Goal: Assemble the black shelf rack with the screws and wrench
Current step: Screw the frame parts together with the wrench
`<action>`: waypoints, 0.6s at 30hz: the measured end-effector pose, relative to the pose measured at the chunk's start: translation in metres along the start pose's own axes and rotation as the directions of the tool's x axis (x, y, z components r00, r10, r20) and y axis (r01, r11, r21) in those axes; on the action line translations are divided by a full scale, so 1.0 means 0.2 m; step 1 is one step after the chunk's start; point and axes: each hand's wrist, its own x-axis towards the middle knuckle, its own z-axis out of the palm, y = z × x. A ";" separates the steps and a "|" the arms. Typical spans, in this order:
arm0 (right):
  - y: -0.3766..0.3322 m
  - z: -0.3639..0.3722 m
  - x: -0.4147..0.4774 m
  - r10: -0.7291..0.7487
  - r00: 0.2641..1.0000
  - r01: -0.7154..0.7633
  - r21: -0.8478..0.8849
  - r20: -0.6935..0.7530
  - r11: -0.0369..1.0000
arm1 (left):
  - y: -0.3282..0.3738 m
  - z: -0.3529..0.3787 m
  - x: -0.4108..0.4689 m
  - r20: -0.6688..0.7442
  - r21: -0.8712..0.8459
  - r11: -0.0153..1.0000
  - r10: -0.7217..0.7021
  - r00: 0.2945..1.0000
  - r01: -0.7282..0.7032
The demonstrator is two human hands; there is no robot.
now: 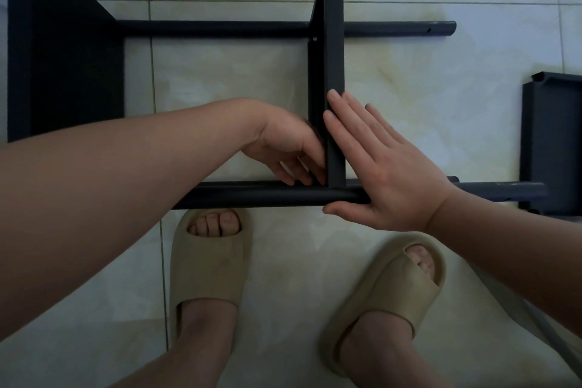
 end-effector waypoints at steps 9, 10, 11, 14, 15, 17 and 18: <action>0.00 0.00 0.00 -0.002 1.000 0.002 0.002 -0.008 1.000 | 0.01 0.01 0.00 -0.009 0.010 1.000 0.017 1.000 -0.017; 0.00 0.00 0.00 -0.003 1.000 0.003 0.002 -0.009 1.000 | 0.01 0.01 0.00 -0.006 0.009 1.000 0.016 1.000 -0.016; 0.00 0.00 0.00 -0.003 1.000 0.003 0.002 -0.011 1.000 | 0.01 0.00 0.00 -0.004 0.011 1.000 0.015 1.000 -0.015; 0.00 0.01 0.00 -0.005 1.000 0.005 0.004 -0.016 1.000 | 0.00 0.00 0.00 -0.002 0.020 1.000 -0.008 1.000 0.008; 0.00 0.01 0.00 -0.007 1.000 0.007 0.004 -0.017 1.000 | -0.01 0.00 0.00 -0.002 0.021 1.000 -0.012 1.000 0.012; 0.01 0.01 0.00 -0.009 1.000 0.009 0.002 -0.021 1.000 | -0.01 0.01 0.01 -0.002 0.018 1.000 0.000 1.000 0.000; 0.01 0.01 0.00 -0.010 1.000 0.010 0.002 -0.023 1.000 | -0.01 0.02 0.01 -0.002 0.013 1.000 0.010 1.000 -0.010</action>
